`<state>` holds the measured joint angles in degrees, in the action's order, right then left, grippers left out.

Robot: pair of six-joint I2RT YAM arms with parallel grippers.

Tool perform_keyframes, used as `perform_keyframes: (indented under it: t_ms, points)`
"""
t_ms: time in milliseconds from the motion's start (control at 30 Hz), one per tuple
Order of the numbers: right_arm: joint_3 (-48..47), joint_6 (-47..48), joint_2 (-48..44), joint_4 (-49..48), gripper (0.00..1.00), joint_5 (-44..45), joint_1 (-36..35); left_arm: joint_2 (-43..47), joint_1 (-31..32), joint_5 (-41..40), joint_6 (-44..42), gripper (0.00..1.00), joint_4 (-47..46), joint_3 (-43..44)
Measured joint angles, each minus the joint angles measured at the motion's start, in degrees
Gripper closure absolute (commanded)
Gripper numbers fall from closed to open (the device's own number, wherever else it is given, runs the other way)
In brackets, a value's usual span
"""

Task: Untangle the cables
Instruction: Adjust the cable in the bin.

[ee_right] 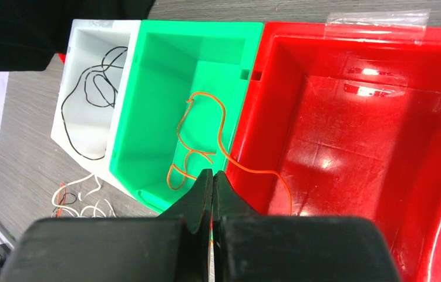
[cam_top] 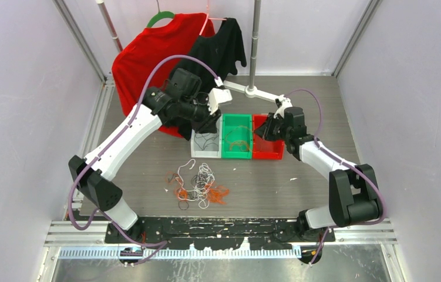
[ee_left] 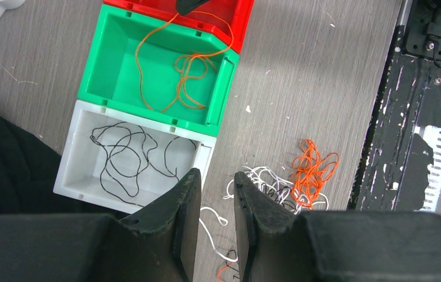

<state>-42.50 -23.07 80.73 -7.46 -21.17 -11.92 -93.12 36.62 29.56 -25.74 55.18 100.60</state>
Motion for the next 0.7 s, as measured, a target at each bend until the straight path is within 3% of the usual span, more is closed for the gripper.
perform_keyframes:
  t_ms: [67,200,467,700]
  points:
    - [-0.57,0.02,-0.35,0.90,0.57,0.98,-0.48,0.07,0.00,0.00,0.02,0.72,-0.02,0.00]
    - [-1.75,1.60,-0.68,3.28,0.39,3.78,-0.98,0.26,0.00,0.00,0.02,0.72,0.00,0.00]
    - [-2.40,4.92,2.32,4.63,0.30,4.00,-0.98,0.68,0.00,0.00,-0.02,0.72,0.00,-0.20]
    - [-2.62,5.53,7.56,2.29,0.36,1.14,-0.96,1.66,0.00,-0.02,-0.26,0.72,0.04,-1.14]
